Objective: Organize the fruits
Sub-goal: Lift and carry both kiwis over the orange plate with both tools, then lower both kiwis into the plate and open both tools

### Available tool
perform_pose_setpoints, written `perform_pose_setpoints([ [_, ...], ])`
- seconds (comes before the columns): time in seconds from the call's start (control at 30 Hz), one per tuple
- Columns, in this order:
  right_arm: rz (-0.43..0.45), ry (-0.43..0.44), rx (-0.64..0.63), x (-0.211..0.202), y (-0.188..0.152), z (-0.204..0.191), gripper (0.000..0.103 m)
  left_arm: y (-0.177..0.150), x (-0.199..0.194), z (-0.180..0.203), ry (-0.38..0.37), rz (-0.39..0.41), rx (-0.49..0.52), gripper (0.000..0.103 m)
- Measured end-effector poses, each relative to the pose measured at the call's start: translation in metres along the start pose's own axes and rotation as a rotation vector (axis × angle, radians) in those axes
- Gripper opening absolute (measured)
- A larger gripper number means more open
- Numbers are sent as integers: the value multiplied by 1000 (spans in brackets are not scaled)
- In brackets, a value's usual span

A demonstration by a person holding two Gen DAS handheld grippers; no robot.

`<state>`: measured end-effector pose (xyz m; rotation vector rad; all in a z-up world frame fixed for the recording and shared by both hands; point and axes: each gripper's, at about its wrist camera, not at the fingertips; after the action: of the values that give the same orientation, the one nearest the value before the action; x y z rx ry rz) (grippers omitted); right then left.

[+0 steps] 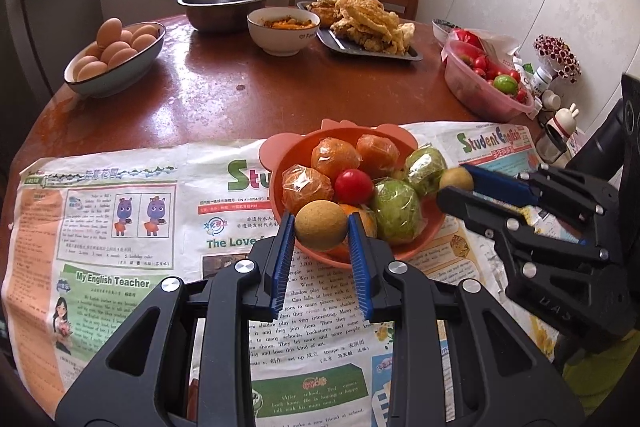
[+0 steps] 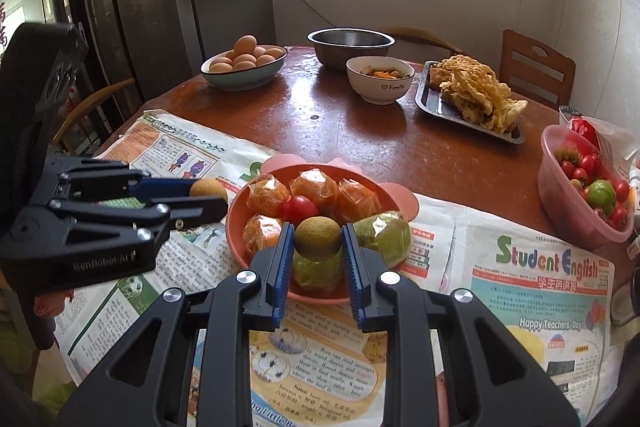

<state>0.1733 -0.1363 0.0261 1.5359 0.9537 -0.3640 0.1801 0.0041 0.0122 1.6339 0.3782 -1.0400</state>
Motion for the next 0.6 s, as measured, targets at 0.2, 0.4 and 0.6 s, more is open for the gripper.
perform_pose_setpoints([
  [0.2, -22, -6, -11, 18, 12, 4, 24, -1, 14, -5, -11, -22, 6, 19],
  [0.4, -52, 1, -30, 33, 18, 7, 24, 2, 24, -7, -23, -28, 25, 19],
  [0.6, -69, 8, -44, 41, 22, 7, 24, 1, 33, -9, -25, -42, 22, 19],
])
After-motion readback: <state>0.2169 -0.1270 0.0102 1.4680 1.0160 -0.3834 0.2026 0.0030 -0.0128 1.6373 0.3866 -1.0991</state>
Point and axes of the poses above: each gripper's, at about its wrist camera, not at the fingertips, and x roughly the way its jaws point, z to its right, y to its top, and after that the axes turned 15 degrees about x, right-handed
